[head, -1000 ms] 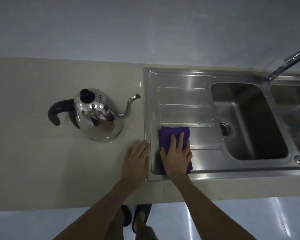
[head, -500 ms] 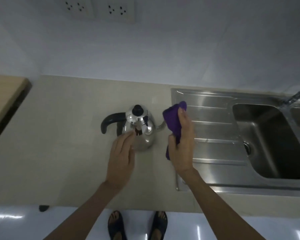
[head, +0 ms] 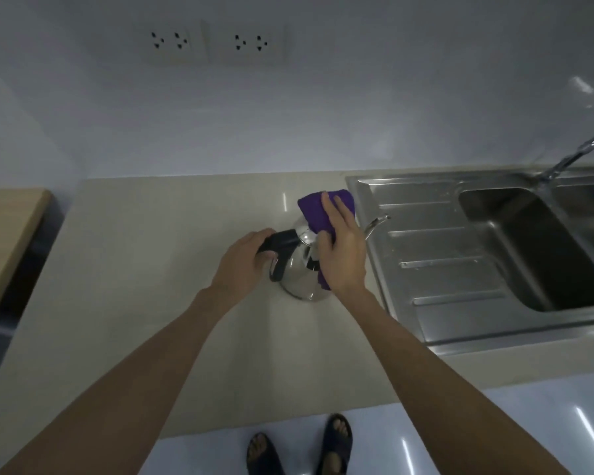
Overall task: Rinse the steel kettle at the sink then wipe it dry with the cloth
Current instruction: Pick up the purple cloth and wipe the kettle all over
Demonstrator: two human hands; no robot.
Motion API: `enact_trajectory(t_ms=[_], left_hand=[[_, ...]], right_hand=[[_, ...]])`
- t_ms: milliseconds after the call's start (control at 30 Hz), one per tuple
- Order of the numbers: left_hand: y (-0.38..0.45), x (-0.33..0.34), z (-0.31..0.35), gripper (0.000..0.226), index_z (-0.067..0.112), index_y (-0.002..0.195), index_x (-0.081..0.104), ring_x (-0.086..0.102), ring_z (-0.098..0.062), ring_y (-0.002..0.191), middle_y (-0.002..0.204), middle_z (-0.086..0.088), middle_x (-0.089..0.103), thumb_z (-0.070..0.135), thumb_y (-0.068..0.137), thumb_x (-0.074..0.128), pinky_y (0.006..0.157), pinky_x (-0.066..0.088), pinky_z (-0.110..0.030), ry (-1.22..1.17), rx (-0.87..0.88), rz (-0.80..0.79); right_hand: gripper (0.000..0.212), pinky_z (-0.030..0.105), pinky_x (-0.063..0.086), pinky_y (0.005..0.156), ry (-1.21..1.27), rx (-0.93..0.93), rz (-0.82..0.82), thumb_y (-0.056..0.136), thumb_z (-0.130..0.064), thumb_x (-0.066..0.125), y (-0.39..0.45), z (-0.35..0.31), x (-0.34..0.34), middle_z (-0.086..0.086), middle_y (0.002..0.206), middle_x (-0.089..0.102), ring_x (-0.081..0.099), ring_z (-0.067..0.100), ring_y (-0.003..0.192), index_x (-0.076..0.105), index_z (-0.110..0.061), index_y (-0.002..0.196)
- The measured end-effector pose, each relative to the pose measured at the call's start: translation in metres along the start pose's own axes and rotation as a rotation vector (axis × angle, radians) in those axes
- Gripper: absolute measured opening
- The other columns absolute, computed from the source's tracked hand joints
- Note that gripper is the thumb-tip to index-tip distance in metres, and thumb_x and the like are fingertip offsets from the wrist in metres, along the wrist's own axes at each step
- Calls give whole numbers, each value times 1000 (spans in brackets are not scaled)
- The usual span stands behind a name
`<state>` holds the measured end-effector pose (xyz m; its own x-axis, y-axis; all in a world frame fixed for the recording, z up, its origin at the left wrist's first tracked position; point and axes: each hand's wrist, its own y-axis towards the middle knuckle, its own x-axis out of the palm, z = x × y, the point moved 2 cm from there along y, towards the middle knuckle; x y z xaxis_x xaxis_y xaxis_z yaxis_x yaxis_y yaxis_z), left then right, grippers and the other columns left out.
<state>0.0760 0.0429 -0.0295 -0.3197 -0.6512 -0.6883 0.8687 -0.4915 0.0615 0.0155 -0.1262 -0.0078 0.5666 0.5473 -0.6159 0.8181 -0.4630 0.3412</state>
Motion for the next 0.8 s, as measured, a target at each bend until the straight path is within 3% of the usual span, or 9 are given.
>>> enact_trajectory(t_ms=[167,300,467,567,700,800], left_hand=[[1,2,-5,31,7,124,61,62,-31,95,106,-16,67,5,93,58,87,49,-38,-44,35,13],[2,7,-5,30,9,125,60,58,-20,89,103,-9,66,9,95,57,74,39,-23,-69,49,15],[4,7,-10,31,8,124,61,58,-19,86,101,-9,68,11,93,59,72,37,-19,-79,72,25],[5,6,-9,32,7,125,60,59,-19,88,103,-9,68,10,93,59,73,38,-11,-83,82,35],[4,7,-5,36,6,128,58,57,-16,91,108,-10,68,7,92,61,76,35,-12,-92,46,64],[2,6,-3,35,5,126,60,60,-18,89,106,-12,69,5,91,62,74,37,-9,-99,54,77]], right_hand=[[78,51,44,98,-189,-116,-1,83,7,56,-72,-3,18,9,159,13,40,38,125,28,-24,148],[78,56,45,98,-356,-187,-29,80,5,63,-35,8,4,14,158,20,39,43,129,32,-20,147],[97,59,35,104,-860,-605,-208,62,-2,78,-43,13,-20,5,155,24,29,42,136,35,-24,146],[75,56,35,106,-951,-818,-366,66,-11,79,5,-17,-34,2,145,47,40,38,133,52,-28,134],[47,48,34,99,-959,-670,-627,87,-17,62,49,-50,-23,-6,138,52,44,32,122,54,-42,126],[44,44,40,91,-839,-611,-730,87,-12,51,58,-55,-22,-6,126,61,53,30,109,57,-40,121]])
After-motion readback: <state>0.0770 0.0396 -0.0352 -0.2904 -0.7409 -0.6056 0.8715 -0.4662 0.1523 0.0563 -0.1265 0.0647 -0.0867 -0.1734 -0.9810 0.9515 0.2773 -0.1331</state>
